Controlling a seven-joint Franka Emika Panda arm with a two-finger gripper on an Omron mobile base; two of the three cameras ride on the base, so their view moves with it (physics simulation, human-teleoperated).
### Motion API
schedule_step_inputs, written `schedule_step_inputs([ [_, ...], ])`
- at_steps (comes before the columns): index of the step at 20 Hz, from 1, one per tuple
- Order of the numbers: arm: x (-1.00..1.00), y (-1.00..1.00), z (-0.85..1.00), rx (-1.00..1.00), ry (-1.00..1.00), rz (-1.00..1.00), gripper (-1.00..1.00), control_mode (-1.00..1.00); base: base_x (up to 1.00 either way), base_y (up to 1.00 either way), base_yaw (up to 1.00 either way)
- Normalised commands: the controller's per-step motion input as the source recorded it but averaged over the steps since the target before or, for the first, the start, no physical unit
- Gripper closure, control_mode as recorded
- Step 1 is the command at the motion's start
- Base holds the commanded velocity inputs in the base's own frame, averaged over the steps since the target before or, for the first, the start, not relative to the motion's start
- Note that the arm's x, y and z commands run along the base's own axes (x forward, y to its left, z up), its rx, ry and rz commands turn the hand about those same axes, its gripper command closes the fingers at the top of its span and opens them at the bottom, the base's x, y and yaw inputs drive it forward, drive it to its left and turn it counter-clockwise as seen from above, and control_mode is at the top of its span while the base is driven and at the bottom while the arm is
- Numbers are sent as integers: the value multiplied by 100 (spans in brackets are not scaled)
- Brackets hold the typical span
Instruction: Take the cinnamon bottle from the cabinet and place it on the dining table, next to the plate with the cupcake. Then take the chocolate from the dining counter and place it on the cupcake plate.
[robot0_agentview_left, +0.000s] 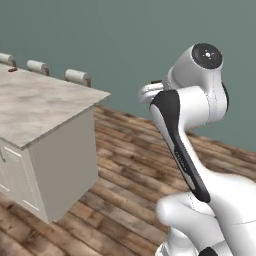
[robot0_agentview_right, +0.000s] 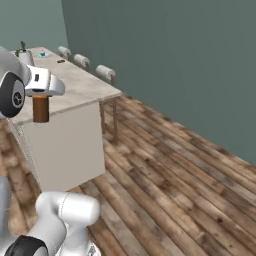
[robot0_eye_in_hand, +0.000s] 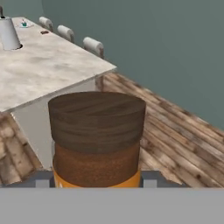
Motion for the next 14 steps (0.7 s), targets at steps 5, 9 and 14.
schedule_step_inputs([
  [5, 0, 0, 0, 0, 0, 0, 100, 100, 100, -6, -20],
  [9, 0, 0, 0, 0, 0, 0, 100, 100, 100, -16, -8],
  [14, 0, 0, 0, 0, 0, 0, 100, 100, 100, -27, 1],
])
